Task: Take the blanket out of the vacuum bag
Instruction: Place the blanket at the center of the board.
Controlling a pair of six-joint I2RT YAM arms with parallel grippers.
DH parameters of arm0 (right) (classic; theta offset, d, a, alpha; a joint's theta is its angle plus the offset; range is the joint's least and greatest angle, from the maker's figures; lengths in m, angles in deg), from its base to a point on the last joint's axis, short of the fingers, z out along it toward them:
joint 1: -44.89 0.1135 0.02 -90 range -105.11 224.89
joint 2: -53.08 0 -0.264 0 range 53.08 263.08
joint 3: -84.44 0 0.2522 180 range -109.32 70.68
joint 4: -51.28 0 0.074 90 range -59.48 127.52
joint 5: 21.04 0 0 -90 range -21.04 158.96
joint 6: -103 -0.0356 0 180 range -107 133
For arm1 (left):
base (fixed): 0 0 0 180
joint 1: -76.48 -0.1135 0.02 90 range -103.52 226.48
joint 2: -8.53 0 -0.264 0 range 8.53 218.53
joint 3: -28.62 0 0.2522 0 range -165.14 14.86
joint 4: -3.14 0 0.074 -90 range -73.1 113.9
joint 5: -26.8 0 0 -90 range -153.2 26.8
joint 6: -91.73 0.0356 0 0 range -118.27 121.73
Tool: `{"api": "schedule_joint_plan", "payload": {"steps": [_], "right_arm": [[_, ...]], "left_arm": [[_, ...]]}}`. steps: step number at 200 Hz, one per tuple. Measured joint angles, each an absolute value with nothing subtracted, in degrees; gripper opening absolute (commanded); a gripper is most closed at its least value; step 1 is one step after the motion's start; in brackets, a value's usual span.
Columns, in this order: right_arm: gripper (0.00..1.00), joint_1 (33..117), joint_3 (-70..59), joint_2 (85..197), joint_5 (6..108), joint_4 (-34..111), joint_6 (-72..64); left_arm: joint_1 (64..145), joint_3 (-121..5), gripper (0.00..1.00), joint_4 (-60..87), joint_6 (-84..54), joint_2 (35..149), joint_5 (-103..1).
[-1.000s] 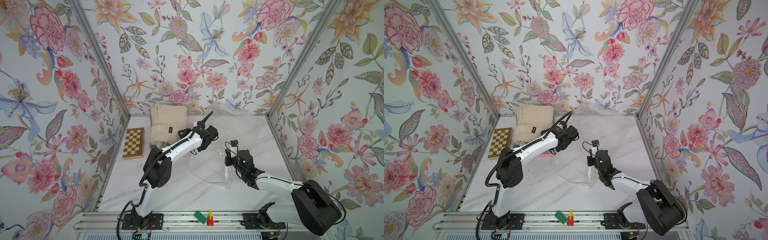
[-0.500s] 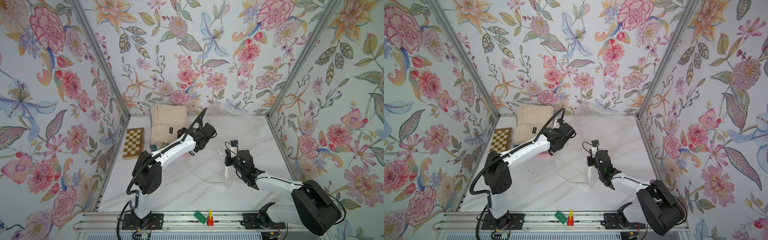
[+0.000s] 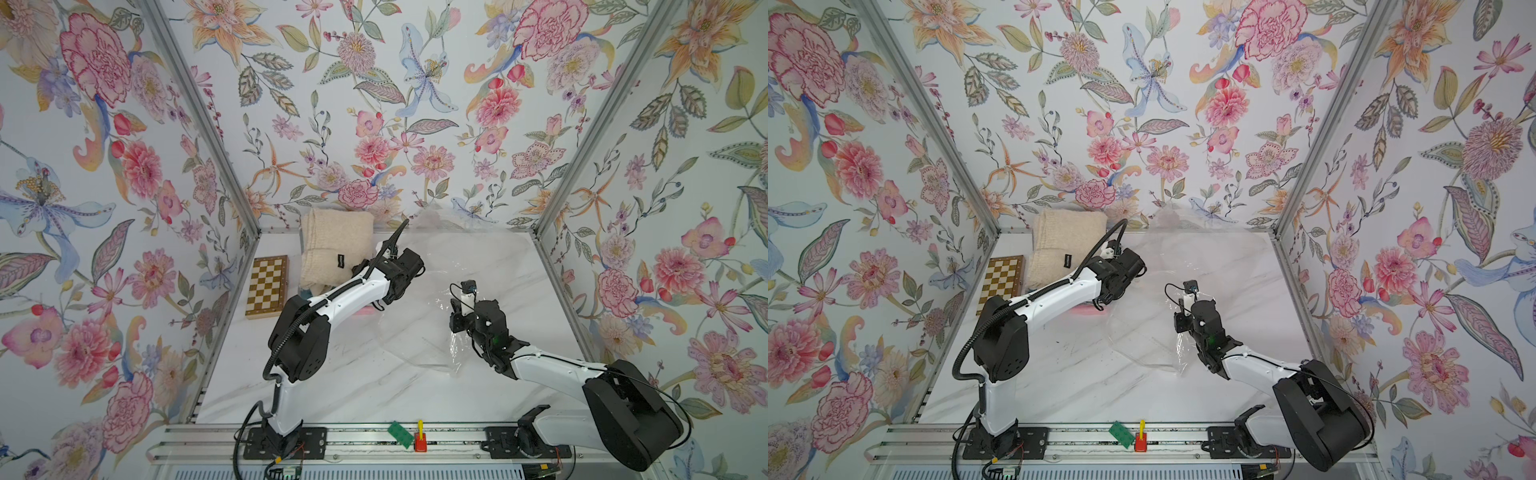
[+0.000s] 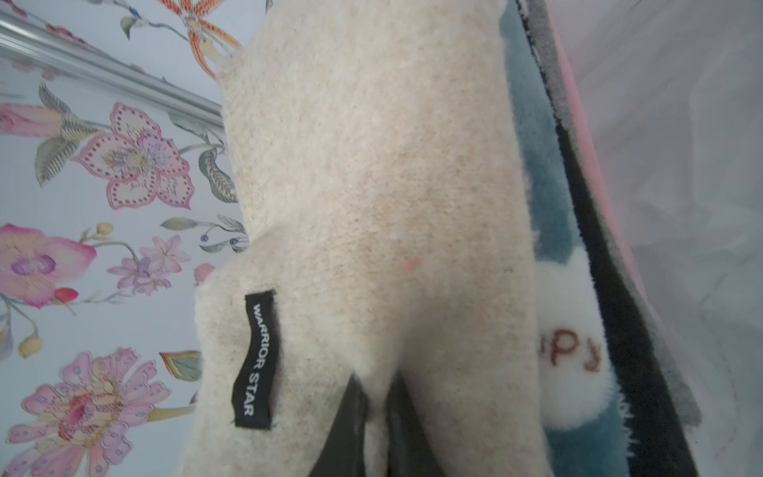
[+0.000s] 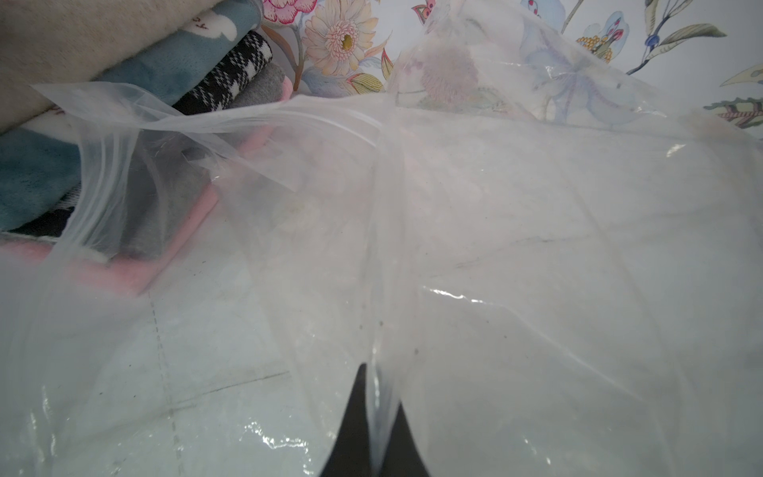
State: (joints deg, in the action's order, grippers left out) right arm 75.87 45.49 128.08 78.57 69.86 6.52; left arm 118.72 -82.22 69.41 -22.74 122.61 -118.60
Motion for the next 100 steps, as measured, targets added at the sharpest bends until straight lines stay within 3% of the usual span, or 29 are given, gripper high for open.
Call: {"api": "schedule_joint_plan", "payload": {"steps": [44,100], "right_arm": [[0.0,75.87,45.49,128.08,78.57,69.77,6.52],[0.0,75.87,45.49,128.08,78.55,69.73,6.52]], "left_arm": [[118.02,-80.84,0.0,65.91,-22.63,118.2,-114.16],[112.73,-75.59,0.0,55.38,-22.65,105.08,-95.93]]}}
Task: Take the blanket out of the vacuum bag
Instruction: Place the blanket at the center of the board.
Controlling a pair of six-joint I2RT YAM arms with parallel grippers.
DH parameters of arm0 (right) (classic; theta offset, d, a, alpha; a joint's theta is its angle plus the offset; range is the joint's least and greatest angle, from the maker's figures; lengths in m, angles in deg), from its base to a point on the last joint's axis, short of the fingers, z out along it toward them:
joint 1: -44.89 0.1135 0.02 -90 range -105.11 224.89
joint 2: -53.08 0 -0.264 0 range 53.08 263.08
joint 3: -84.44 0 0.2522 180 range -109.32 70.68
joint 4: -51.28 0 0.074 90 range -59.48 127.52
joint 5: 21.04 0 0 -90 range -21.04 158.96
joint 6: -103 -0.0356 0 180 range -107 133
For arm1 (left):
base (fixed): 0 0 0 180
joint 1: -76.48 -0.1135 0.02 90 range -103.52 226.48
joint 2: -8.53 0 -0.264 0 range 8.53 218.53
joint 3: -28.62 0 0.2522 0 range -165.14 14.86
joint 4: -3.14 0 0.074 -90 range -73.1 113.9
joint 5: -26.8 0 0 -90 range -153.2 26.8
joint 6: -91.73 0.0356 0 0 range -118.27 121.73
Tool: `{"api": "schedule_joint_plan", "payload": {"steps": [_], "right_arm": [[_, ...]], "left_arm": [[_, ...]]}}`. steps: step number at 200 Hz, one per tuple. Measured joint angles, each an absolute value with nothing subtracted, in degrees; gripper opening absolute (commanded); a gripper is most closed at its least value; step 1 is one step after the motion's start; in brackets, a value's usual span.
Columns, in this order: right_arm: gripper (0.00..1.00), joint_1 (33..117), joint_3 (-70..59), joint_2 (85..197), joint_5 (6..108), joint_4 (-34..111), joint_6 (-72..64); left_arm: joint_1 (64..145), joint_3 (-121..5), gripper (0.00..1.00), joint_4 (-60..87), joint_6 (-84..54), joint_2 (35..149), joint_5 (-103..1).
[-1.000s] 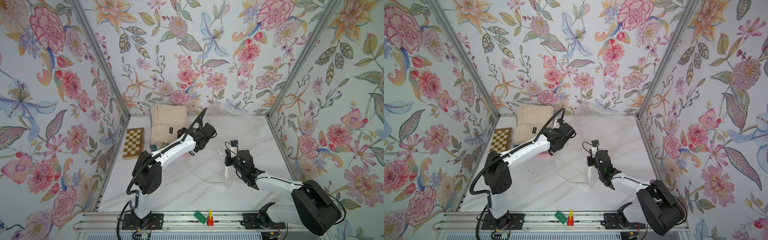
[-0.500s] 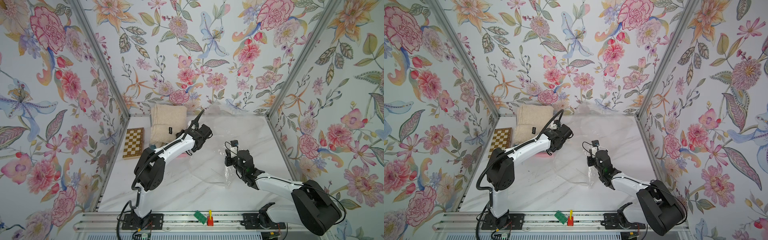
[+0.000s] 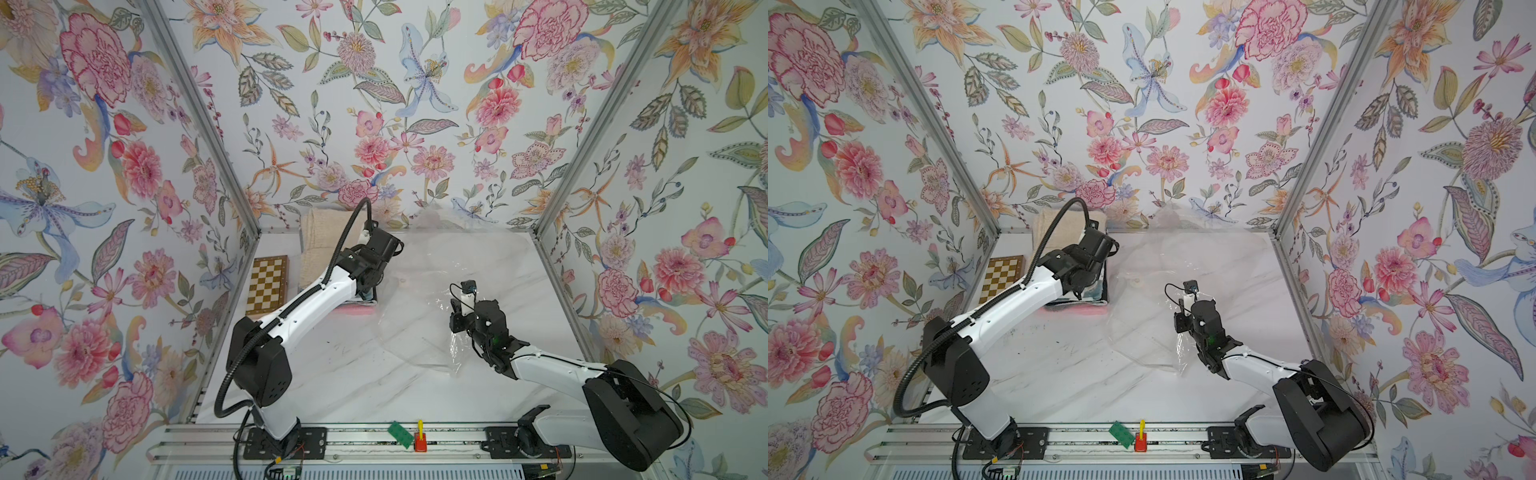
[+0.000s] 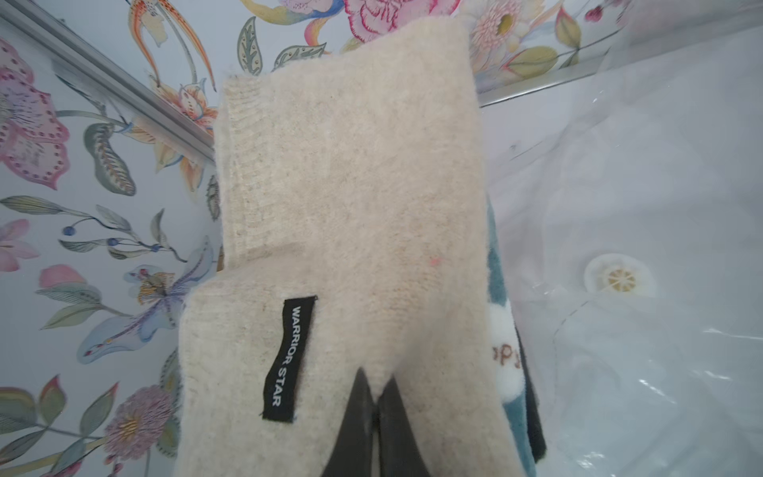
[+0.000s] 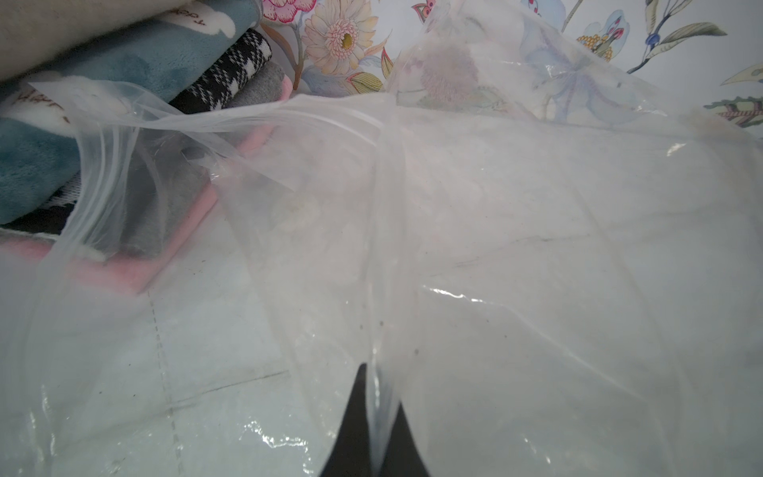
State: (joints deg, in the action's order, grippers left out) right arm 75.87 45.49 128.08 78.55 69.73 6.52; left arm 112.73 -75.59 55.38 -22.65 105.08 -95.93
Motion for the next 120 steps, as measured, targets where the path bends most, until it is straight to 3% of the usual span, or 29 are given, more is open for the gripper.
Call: {"api": "schedule_joint_plan", "payload": {"steps": [44,50,59,68,90,120], "right_arm": [[0.0,75.87,45.49,128.08,78.42,69.71,6.52],[0.0,75.87,45.49,128.08,78.4,69.73,6.52],[0.0,75.87,45.49,128.08,78.4,69.73,6.52],[0.0,75.87,45.49,128.08,78.4,69.71,6.52],[0.0,75.87,45.49,128.08,78.4,69.71,6.52],[0.0,75.87,45.49,128.1,78.35,69.68,6.52]], "left_arm": [[107.5,-68.36,0.0,44.95,-23.15,99.38,-77.29],[107.0,-67.09,0.12,43.84,-23.17,99.23,-74.56],[106.59,-65.85,0.38,42.68,-22.95,99.27,-71.17],[106.46,-64.99,0.48,42.02,-22.98,99.4,-68.26],[106.48,-63.31,0.63,40.23,-22.65,98.5,-64.85],[106.02,-57.15,0.65,37.39,-22.08,88.73,-65.68]]}}
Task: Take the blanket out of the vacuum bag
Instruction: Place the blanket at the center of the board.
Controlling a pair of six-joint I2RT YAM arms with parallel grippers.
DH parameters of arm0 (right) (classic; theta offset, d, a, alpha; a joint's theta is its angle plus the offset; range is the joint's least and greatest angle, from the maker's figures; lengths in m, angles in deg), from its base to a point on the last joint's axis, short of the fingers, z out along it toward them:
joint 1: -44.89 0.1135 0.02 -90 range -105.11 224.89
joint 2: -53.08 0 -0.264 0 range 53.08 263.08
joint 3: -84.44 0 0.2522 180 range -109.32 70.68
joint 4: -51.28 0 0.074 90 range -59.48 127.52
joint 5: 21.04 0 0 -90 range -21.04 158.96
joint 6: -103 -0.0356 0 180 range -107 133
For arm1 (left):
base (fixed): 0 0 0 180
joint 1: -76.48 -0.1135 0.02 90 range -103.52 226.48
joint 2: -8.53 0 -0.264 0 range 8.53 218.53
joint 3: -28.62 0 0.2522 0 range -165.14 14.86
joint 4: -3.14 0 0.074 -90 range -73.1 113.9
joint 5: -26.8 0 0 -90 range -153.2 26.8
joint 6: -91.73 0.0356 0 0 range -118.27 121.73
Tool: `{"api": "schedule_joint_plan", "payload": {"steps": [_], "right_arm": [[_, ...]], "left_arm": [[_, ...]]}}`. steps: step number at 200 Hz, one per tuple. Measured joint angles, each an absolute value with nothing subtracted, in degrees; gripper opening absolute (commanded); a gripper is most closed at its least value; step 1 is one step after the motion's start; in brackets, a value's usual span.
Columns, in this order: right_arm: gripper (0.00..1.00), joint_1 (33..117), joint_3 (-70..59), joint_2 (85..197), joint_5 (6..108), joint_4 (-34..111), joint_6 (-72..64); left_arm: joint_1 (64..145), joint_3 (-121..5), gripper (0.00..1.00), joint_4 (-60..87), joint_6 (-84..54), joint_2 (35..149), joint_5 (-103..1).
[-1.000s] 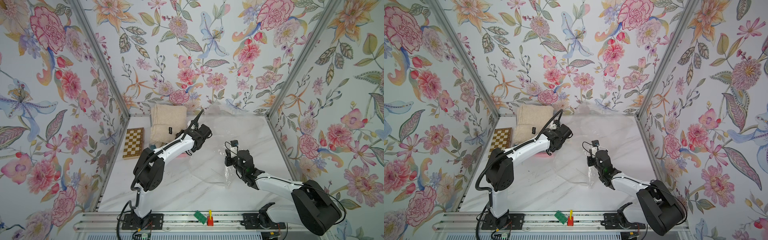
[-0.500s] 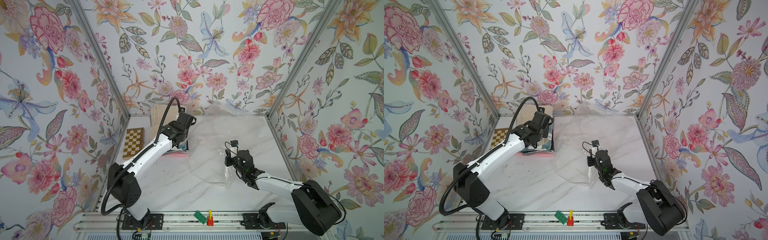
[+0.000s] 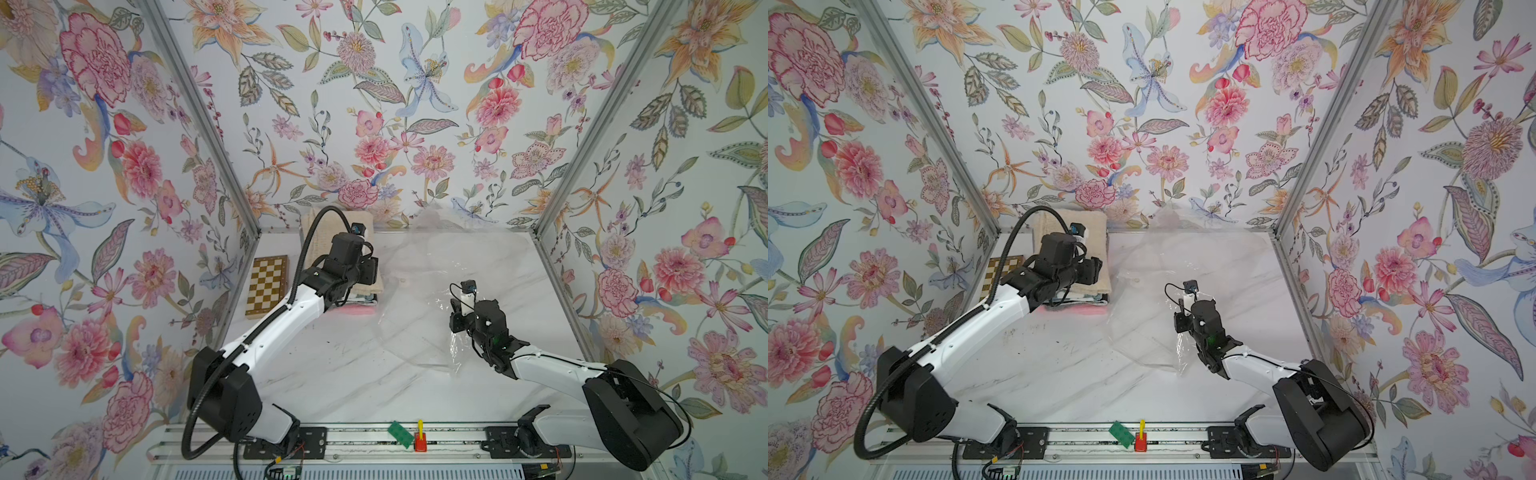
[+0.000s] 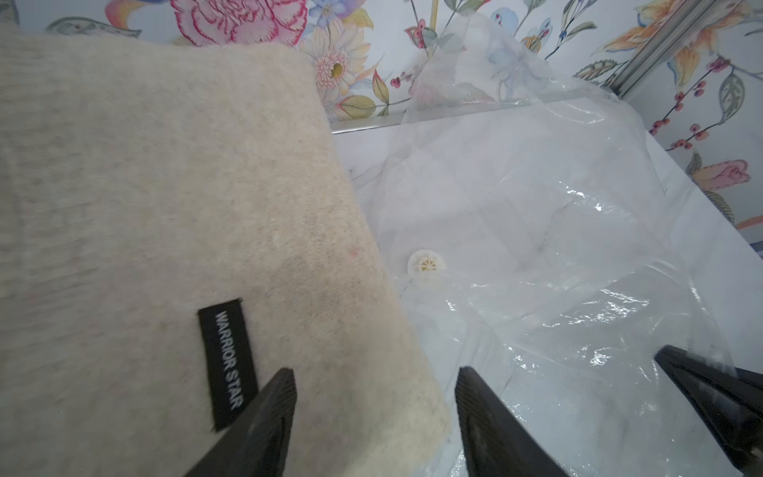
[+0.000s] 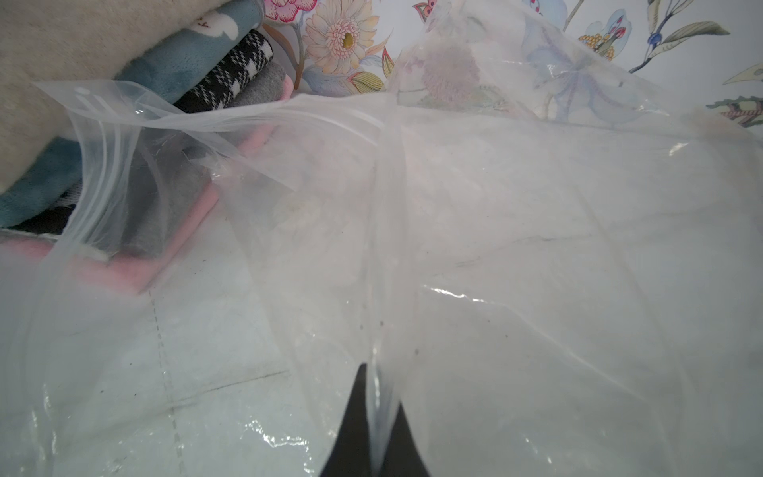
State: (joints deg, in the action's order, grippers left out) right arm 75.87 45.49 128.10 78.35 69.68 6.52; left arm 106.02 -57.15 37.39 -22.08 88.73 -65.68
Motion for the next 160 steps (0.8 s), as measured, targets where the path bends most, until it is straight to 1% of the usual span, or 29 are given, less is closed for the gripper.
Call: {"api": "schedule_joint_plan", "payload": {"steps": [19,35,50,65,98,160], "right_arm": [[0.0,75.87,45.47,128.12,78.31,69.68,6.52],[0.0,75.87,45.21,128.38,78.16,69.47,6.52],[0.0,75.87,44.79,128.76,78.13,69.25,6.52],[0.0,75.87,44.59,128.93,78.09,69.03,6.52],[0.0,75.87,44.46,128.95,77.89,68.66,6.52],[0.0,75.87,44.4,128.95,77.46,68.61,6.52]], "left_arm": [[103.53,-53.32,0.68,36.19,-24.13,80.69,-67.87],[98.63,-49.08,0.7,34.09,-26.63,75.18,-67.98],[93.67,-43.9,0.71,31.86,-29.32,72.36,-65.68],[89.84,-39.12,0.71,30.05,-31.92,71.97,-61.79],[85.1,-32.89,0.77,27.51,-37.05,73.81,-52.9],[82.74,-31.23,0.8,24.54,-41.86,74.83,-48.33]]}}
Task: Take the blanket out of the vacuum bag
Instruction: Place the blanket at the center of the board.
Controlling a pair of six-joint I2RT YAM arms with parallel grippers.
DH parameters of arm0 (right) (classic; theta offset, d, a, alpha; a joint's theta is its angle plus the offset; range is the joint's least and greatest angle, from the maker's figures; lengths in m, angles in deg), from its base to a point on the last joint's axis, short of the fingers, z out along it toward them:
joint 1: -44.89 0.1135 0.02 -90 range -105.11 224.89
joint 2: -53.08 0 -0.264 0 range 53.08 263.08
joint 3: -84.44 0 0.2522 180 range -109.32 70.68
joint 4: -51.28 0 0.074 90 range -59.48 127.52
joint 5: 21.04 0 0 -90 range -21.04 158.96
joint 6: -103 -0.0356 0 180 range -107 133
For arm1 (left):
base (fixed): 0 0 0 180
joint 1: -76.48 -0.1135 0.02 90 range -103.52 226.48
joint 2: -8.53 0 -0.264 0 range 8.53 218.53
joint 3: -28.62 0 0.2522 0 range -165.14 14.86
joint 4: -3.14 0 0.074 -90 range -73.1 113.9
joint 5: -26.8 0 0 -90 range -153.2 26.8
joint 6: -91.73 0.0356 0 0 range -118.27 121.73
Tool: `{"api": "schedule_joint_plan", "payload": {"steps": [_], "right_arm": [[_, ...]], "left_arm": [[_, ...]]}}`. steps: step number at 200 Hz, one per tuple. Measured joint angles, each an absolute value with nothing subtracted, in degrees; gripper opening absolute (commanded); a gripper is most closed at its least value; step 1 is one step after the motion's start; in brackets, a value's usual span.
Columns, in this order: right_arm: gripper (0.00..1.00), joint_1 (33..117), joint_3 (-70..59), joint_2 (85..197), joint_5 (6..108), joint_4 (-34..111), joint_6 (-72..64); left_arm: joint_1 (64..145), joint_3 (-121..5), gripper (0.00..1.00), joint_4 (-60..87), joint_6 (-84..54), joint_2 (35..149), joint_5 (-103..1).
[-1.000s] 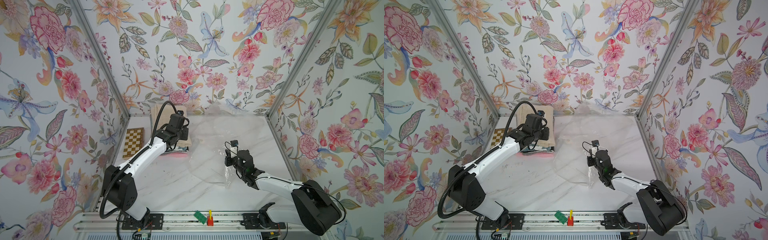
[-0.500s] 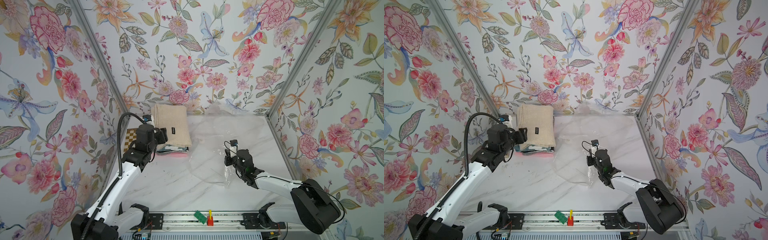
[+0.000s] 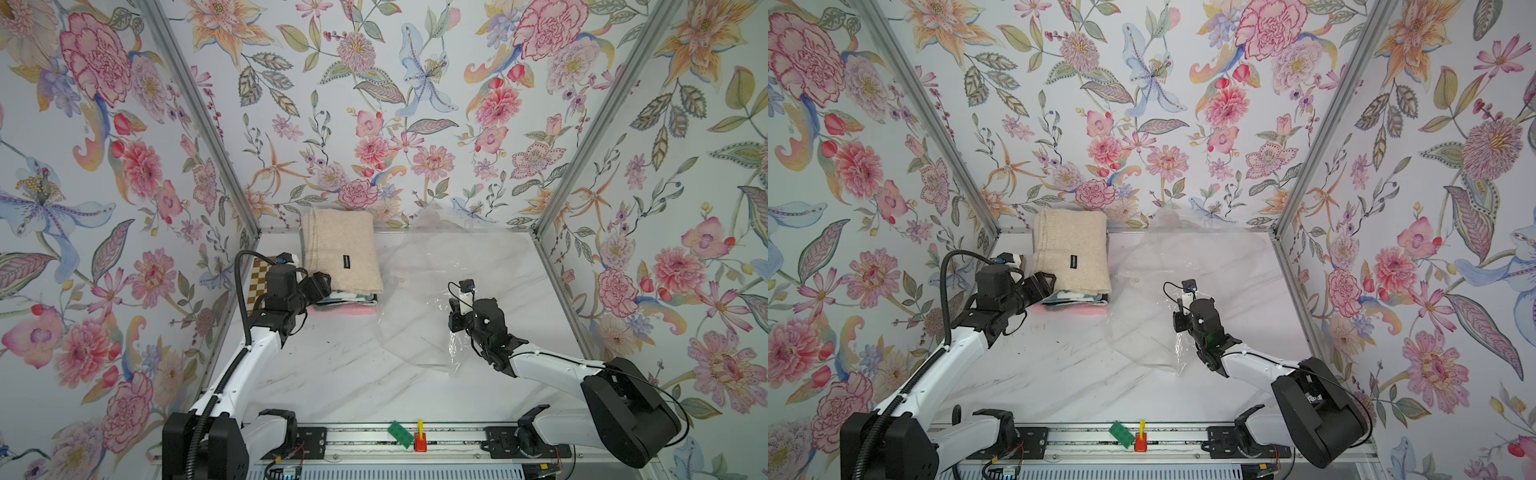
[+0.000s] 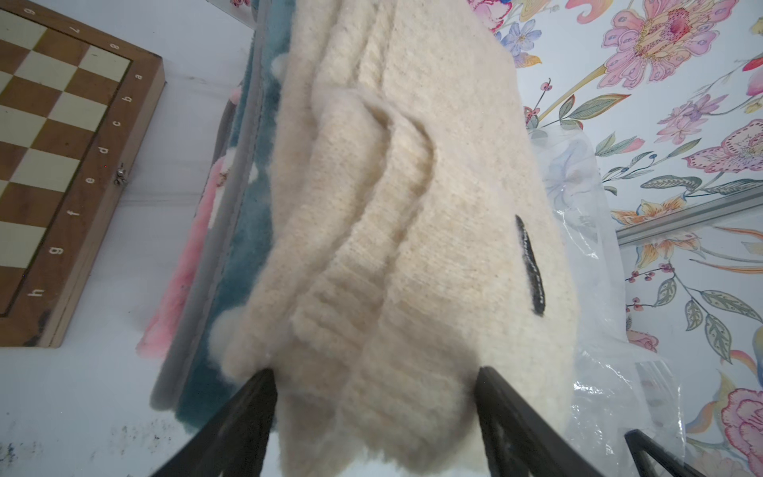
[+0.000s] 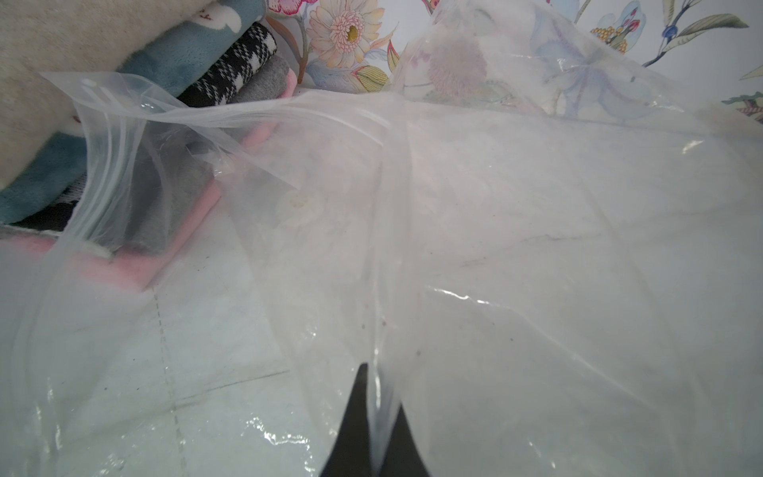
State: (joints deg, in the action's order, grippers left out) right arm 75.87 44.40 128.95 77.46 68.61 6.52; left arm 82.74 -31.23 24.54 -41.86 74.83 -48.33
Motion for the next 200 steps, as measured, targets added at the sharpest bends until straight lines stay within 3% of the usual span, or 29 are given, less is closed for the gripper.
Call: {"api": "schedule_joint_plan", "payload": {"steps": [29,43,87,104,161,172,200], "right_arm": [[0.0,75.87,44.4,128.95,77.32,68.61,6.52],[0.0,75.87,44.35,128.95,77.32,68.61,6.52],[0.0,75.87,44.35,128.95,77.3,68.59,6.52],[0.0,75.87,44.33,128.95,77.3,68.59,6.52],[0.0,75.93,44.18,128.97,77.3,68.44,6.52],[0.0,75.93,43.98,129.15,77.3,68.37,6.52],[0.0,75.98,43.74,129.8,77.3,68.22,6.52]], "left_arm": [[82.19,-31.16,0.8,24.06,-42.78,76.6,-47.24],[82.0,-30.66,0.74,23.2,-43.33,77.56,-46.84],[81.98,-29.39,0.16,21.06,-44.77,78.02,-45.57],[81.93,-31.2,0.0,22.9,-43.11,78.05,-45.77],[82.26,-42.92,0.0,30.42,-35.22,79.14,-51.78],[82.61,-43.16,0.2,31.03,-34.15,79.14,-54.03],[82.98,-42.98,0.5,33.89,-33.12,79.14,-59.98]]}}
